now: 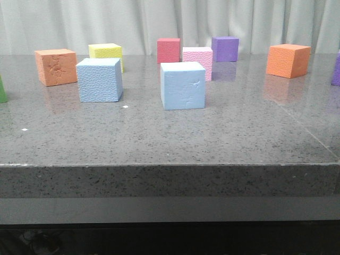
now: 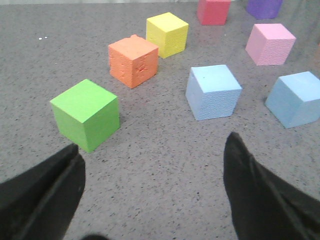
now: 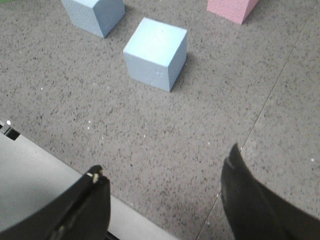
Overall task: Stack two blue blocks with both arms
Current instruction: 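Open the right gripper and raise it away from the cube, then lower the left gripper onto the other light-blue cube and grasp it, then lift the cube with the left gripper and carry it over the placed cube, then lower the held cube onto the placed cube and open the left gripper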
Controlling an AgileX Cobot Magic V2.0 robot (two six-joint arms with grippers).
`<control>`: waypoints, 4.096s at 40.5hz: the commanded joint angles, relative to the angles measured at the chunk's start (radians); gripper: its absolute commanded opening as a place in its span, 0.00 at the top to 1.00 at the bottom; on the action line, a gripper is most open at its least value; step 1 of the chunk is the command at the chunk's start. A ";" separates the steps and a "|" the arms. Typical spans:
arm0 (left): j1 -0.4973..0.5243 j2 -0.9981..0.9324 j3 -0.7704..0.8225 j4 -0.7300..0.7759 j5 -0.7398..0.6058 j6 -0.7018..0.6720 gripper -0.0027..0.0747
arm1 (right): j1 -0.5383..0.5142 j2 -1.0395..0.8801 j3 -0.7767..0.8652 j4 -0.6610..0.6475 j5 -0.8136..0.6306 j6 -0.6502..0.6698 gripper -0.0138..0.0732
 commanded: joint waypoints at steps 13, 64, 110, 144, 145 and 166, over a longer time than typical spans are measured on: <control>-0.193 0.289 -0.243 -0.066 -0.081 0.103 0.08 | -0.001 -0.013 -0.008 0.008 -0.028 -0.011 0.28; -0.241 1.235 -0.948 0.225 0.226 -0.476 0.08 | -0.001 -0.013 -0.008 0.008 -0.027 -0.011 0.28; -0.244 1.143 -1.103 -0.345 0.418 0.810 0.51 | -0.001 -0.013 -0.008 0.008 -0.028 -0.011 0.34; -0.298 1.352 -1.338 -0.368 0.547 0.978 0.51 | -0.001 -0.013 -0.008 0.008 -0.027 -0.011 0.34; -0.298 1.352 -1.338 -0.365 0.543 0.979 0.51 | -0.001 -0.013 -0.008 0.008 -0.027 -0.011 0.34; -0.298 1.352 -1.338 -0.382 0.531 1.000 0.25 | -0.001 -0.013 -0.008 0.008 -0.027 -0.011 0.34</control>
